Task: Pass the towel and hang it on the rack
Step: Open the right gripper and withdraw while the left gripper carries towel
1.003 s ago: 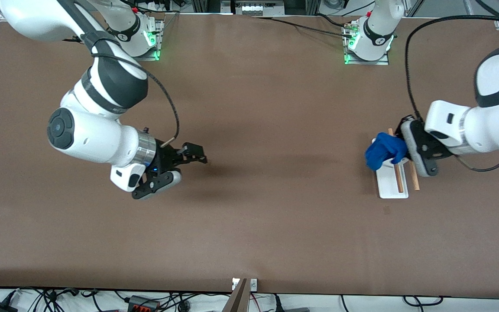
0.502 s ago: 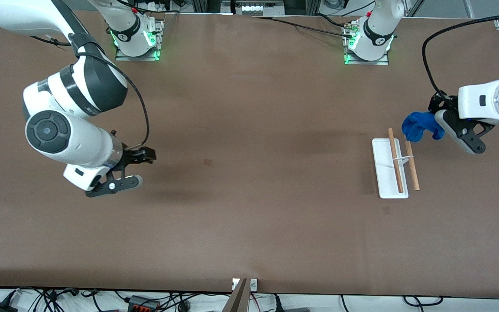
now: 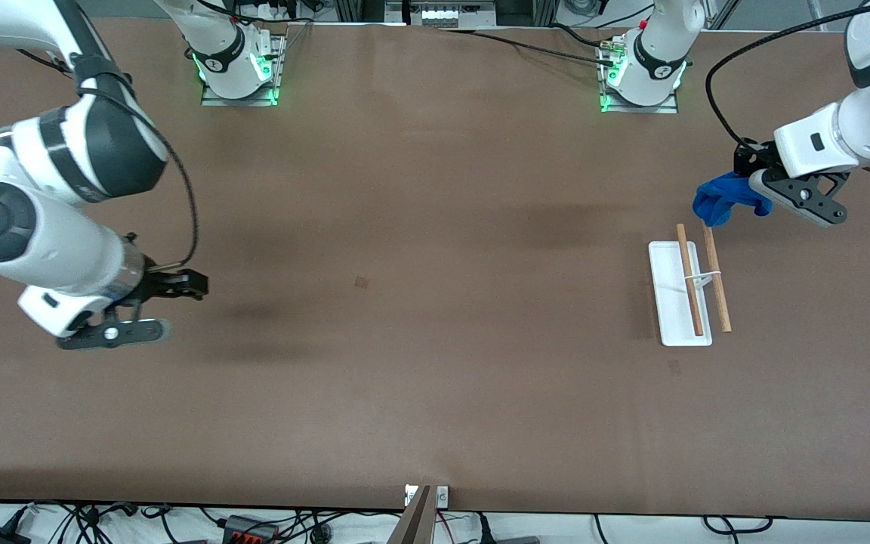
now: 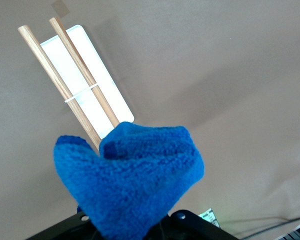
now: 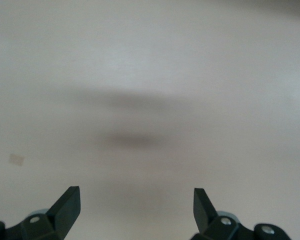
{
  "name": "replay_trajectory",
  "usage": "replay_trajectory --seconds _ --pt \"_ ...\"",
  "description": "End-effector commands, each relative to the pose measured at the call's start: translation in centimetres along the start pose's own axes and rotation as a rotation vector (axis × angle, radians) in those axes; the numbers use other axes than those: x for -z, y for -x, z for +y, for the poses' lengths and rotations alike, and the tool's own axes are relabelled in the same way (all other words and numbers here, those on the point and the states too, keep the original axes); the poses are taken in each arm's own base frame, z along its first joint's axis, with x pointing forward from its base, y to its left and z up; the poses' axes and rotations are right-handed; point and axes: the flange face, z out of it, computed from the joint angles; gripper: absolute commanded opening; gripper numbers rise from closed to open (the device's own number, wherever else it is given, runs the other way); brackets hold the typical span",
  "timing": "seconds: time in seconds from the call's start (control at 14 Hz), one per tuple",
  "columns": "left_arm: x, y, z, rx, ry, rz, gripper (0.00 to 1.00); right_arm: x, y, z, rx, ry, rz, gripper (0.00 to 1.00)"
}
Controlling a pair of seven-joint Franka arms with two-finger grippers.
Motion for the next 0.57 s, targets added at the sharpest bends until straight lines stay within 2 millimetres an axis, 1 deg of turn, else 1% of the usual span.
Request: replay_trajectory --seconds 0.0,0.07,0.14,0.21,0.29,0.36,0.43,0.5 --pt "0.1 -0.2 1.8 -0.071 -0.181 0.025 0.0 1.6 0.9 4.5 -0.082 0.005 0.008 1.0" --pt "0.0 -0.7 2.3 -0.092 -0.205 0.027 0.0 2.4 1.1 4.6 -0.089 -0.006 0.018 1.0" --pt "-0.3 -0.8 2.1 -0.102 -0.215 0.031 0.0 3.2 1.5 5.3 -0.112 -0.015 0.022 1.0" --pt "-0.9 -0.9 1.5 -0.134 -0.232 0.055 0.0 3.6 1.8 6.5 -0.153 -0.04 0.022 1.0" --pt "-1.4 -0.4 -1.0 -0.163 -0.237 0.07 0.0 3.6 1.9 6.6 -0.179 -0.071 0.009 1.0" --pt "-2.6 -0.2 -3.9 -0.164 -0.219 0.062 0.0 3.5 2.0 7.5 -0.22 -0.093 -0.003 1.0" --pt "-3.2 -0.3 -5.0 -0.17 -0.213 0.063 0.0 4.0 2.4 8.1 -0.244 -0.113 -0.005 1.0" --pt "-3.1 -0.5 -5.3 -0.182 -0.222 0.076 0.0 4.5 2.8 8.6 -0.242 -0.108 -0.005 1.0"
